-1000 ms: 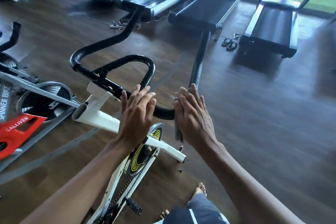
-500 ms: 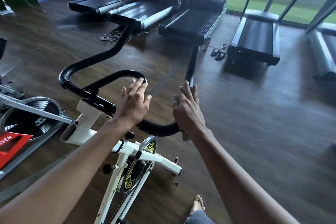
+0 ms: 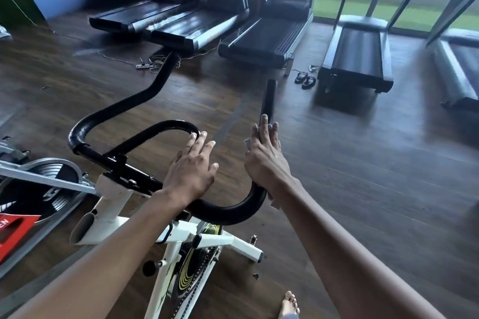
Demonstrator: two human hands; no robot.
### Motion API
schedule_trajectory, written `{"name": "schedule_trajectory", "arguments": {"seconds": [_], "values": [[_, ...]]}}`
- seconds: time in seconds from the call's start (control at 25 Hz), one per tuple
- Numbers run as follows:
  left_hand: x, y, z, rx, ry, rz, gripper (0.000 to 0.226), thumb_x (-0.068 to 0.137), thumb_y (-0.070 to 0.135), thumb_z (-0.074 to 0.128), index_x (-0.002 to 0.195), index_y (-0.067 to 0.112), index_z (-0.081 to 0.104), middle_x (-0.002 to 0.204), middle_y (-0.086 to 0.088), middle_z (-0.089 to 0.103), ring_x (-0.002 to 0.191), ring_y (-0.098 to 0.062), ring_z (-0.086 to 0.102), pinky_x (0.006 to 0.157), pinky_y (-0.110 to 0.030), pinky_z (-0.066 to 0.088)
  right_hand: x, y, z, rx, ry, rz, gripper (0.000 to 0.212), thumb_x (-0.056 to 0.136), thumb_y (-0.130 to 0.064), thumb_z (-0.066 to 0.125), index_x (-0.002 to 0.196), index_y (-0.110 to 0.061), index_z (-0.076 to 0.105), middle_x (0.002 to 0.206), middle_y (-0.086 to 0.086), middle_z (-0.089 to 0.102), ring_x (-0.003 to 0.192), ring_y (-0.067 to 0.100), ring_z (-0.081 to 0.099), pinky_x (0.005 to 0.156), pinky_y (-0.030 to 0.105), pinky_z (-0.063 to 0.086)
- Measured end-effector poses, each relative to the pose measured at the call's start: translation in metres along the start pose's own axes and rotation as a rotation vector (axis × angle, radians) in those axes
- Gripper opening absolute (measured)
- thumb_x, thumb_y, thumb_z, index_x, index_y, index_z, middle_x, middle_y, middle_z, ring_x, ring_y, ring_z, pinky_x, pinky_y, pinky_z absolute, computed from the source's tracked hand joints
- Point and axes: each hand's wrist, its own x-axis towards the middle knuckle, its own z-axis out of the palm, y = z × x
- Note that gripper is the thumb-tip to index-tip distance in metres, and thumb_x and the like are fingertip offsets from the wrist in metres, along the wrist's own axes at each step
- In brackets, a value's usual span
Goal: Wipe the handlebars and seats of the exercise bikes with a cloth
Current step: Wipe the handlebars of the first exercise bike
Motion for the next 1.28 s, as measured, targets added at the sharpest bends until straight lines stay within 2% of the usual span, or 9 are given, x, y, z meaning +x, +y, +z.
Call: {"name": "schedule_trajectory", "arguments": {"seconds": [0.16, 0.32, 0.44, 0.52, 0.64, 0.84, 1.0, 1.16, 1.28], "values": [[-0.004, -0.001, 0.002, 0.047, -0.01, -0.003, 0.056, 0.099, 0.038, 0.046, 0.152, 0.024, 0.032, 0.166, 0.007, 0.0, 0.152, -0.011, -0.005, 0.121, -0.038, 0.018, 0.045, 0.011, -0.005, 0.041, 0.064, -0.033, 0.065, 0.104, -0.007, 0.032, 0.158, -0.01, -0.003, 0.16, 0.003, -0.033, 0.146, 0.031, -0.032, 0.122, 0.048, -0.005], [-0.004, 0.001, 0.002, 0.07, 0.004, 0.006, 0.052, 0.099, 0.037, 0.047, 0.148, 0.024, 0.038, 0.166, 0.004, 0.003, 0.153, -0.013, -0.004, 0.12, -0.038, 0.019, 0.085, 0.025, -0.008, 0.061, 0.284, -0.174, 0.076, 0.099, 0.008, 0.035, 0.159, -0.014, -0.005, 0.163, 0.003, -0.026, 0.142, 0.025, -0.036, 0.121, 0.045, -0.009], [-0.004, 0.0, 0.002, 0.043, 0.014, -0.002, 0.049, 0.098, 0.036, 0.049, 0.145, 0.024, 0.043, 0.166, 0.005, 0.004, 0.153, -0.011, -0.004, 0.118, -0.038, 0.024, 0.119, 0.025, -0.022, 0.056, 0.397, -0.222, 0.058, 0.108, -0.01, 0.031, 0.159, -0.011, 0.005, 0.167, 0.008, -0.01, 0.15, 0.032, -0.022, 0.123, 0.047, -0.003], [-0.004, 0.0, 0.002, 0.035, 0.013, -0.009, 0.048, 0.098, 0.036, 0.049, 0.144, 0.024, 0.044, 0.166, 0.007, 0.004, 0.152, -0.01, -0.004, 0.117, -0.039, 0.027, 0.124, 0.022, -0.023, 0.062, 0.465, -0.23, 0.058, 0.106, -0.008, 0.034, 0.159, -0.009, 0.01, 0.167, 0.011, -0.004, 0.152, 0.037, -0.013, 0.123, 0.049, 0.001], [-0.005, 0.002, 0.001, 0.027, 0.014, -0.022, 0.047, 0.098, 0.036, 0.05, 0.143, 0.025, 0.045, 0.166, 0.008, 0.004, 0.152, -0.009, -0.004, 0.116, -0.04, 0.029, 0.106, 0.032, -0.006, 0.085, 0.468, -0.26, 0.069, 0.099, 0.006, 0.039, 0.159, -0.008, 0.008, 0.166, 0.014, -0.009, 0.151, 0.039, -0.016, 0.123, 0.047, -0.002], [-0.004, 0.001, 0.0, 0.04, 0.018, -0.005, 0.047, 0.098, 0.036, 0.052, 0.142, 0.023, 0.047, 0.166, 0.004, 0.005, 0.153, -0.012, -0.003, 0.118, -0.04, 0.025, 0.126, 0.03, -0.02, 0.095, 0.431, -0.293, 0.065, 0.101, 0.001, 0.032, 0.159, -0.009, 0.005, 0.166, 0.015, -0.012, 0.15, 0.038, -0.02, 0.117, 0.036, -0.016], [-0.007, 0.004, -0.002, 0.026, 0.013, -0.024, 0.045, 0.098, 0.037, 0.052, 0.141, 0.026, 0.047, 0.166, 0.007, 0.004, 0.153, -0.01, -0.003, 0.115, -0.041, 0.029, 0.116, 0.034, -0.011, 0.084, 0.467, -0.303, 0.072, 0.095, 0.013, 0.037, 0.158, -0.005, 0.008, 0.165, 0.021, -0.008, 0.149, 0.044, -0.017, 0.118, 0.039, -0.015], [-0.008, 0.005, -0.002, 0.035, 0.012, -0.027, 0.045, 0.098, 0.037, 0.053, 0.14, 0.027, 0.047, 0.166, 0.008, 0.004, 0.152, -0.009, -0.004, 0.115, -0.039, 0.029, 0.118, 0.042, -0.006, 0.031, 0.454, -0.352, 0.072, 0.096, 0.012, 0.042, 0.157, -0.001, 0.007, 0.164, 0.025, -0.008, 0.147, 0.048, -0.018, 0.116, 0.035, -0.021], [-0.007, 0.003, -0.002, 0.041, 0.013, -0.012, 0.045, 0.097, 0.036, 0.054, 0.14, 0.024, 0.049, 0.166, 0.005, 0.005, 0.153, -0.011, -0.002, 0.116, -0.039, 0.028, 0.134, 0.034, -0.022, 0.034, 0.462, -0.308, 0.072, 0.094, 0.013, 0.041, 0.157, -0.001, 0.009, 0.164, 0.025, -0.004, 0.148, 0.049, -0.015, 0.118, 0.041, -0.014]]}}
